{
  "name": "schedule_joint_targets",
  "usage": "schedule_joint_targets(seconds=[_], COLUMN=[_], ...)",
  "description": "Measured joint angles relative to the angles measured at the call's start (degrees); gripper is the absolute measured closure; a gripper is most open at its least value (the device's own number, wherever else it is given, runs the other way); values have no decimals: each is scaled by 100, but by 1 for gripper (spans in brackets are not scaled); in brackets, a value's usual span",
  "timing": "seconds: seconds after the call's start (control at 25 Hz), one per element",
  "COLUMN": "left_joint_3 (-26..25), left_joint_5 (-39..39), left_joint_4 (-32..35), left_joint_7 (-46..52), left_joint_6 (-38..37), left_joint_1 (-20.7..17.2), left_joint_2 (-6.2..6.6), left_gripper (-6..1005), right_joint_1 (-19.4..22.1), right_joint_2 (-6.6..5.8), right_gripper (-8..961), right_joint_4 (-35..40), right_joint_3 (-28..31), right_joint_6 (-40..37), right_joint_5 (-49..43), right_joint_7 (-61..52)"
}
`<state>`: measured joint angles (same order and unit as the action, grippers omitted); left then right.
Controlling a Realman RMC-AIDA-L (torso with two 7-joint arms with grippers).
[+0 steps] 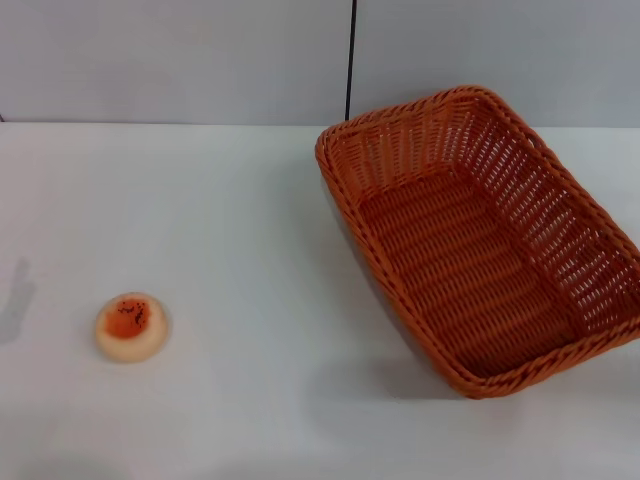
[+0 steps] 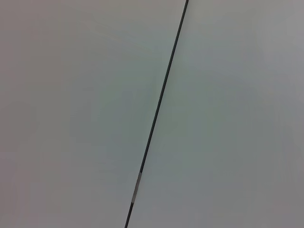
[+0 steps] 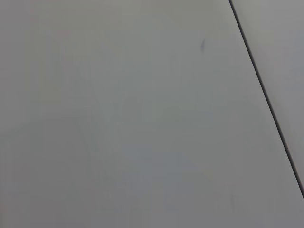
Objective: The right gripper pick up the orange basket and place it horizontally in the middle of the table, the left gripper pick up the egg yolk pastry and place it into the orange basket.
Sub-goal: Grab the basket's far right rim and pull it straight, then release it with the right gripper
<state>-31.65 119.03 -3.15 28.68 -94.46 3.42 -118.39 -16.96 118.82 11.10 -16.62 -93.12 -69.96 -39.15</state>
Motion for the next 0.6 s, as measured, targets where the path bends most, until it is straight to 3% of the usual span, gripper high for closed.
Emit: schedule_joint_targets(seconds=[0.6], left_joint_3=[36], left_joint_5=[15], left_joint_4=[-14], left_joint_7=[-56], left_joint_6=[-3], left_joint_1=[2], left_joint_2=[-6], left_gripper=[200], right_joint_1=[112], right_joint_2=[-16], right_gripper=[207], right_joint_4=[89], right_joint_3=[1], right_joint_6=[-56], right_joint_5=[-87], right_joint_7=[-163])
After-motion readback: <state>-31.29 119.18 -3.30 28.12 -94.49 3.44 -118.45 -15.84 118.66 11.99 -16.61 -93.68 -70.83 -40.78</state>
